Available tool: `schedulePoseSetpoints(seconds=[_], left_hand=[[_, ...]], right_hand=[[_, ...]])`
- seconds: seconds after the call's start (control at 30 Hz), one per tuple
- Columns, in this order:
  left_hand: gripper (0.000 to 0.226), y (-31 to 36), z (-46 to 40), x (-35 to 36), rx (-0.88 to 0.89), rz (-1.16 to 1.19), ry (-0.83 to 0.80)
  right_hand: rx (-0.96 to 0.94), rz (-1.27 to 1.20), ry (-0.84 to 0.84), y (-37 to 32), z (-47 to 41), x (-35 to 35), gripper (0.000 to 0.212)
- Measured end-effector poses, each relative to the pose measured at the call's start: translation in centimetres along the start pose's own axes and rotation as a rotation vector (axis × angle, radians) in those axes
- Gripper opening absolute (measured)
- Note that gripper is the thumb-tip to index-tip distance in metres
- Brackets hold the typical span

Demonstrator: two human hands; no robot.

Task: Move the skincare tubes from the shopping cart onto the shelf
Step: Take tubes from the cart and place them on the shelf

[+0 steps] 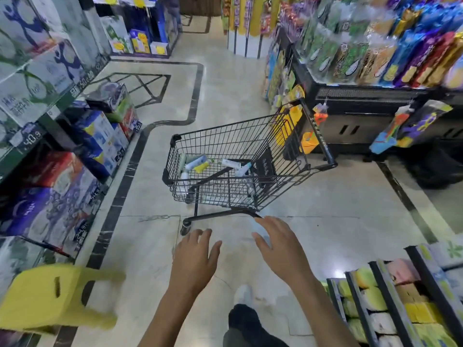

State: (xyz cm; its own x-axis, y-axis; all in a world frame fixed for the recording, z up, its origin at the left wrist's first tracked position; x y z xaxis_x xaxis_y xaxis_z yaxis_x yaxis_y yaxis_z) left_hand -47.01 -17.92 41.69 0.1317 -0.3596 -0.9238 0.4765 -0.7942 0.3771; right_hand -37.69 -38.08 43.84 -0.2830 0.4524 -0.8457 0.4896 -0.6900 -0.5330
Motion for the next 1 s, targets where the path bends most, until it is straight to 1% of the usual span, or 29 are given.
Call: schedulePoseSetpoints(seconds=[0.13,0.23,0.4,0.53,0.63,0.73,0.87,1.0], left_hand=[[0.056,2.6,-7.9,0.6,0.019,-0.029,-0.007],[0.046,4.8,-13.7,0.5,0.030,-0.015,-0.001],[0.038,6.7,-22.2,1.1,-0.003,-0.003,0.002],[0.042,5.2,-25.7,2.7,-0.064,0.064,-0.035],[0.043,2.6,-28.8,4.9,-0.136,0.073,-0.118],[0.040,0.1,-33.1,6.8,-0.172,0.105,-0.167],[0.038,-3.0,-40.5,9.3,-0.209,0.073,-0.275],[0.045,-5.2,-48.7,11.9,-0.227,0.033,-0.343]], right_hand=[[0.017,-0.040,-0.032,3.4,-4.3,0.7,0.047],[0.049,-0.060,-0.070,5.9,-7.4,0.7,0.046],[0.055,-0.082,-0.122,8.6,-15.1,0.9,0.044],[0.038,-0.083,-0.175,9.3,-23.0,1.8,0.043],[0.034,-0.097,-0.206,9.8,-29.9,3.1,0.041],[0.046,-0.108,-0.250,10.3,-37.1,5.2,0.042],[0.151,-0.128,-0.295,11.7,-45.4,8.8,0.041],[0.357,-0.282,-0.280,15.4,-50.6,12.9,0.037]])
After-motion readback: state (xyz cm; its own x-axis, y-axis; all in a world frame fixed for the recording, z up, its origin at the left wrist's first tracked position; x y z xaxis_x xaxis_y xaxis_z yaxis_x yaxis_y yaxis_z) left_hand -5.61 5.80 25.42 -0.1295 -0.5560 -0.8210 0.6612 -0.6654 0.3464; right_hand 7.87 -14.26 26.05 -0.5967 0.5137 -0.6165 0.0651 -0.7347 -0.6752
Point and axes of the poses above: each hand's wrist, its own z-axis away from the middle knuckle, its own x-axis out of the palm, y = z × x, the point moved 10 cm from there along -z, towards the middle knuckle, and after that the axes turned 10 degrees about -x, right-handed, at the moved point
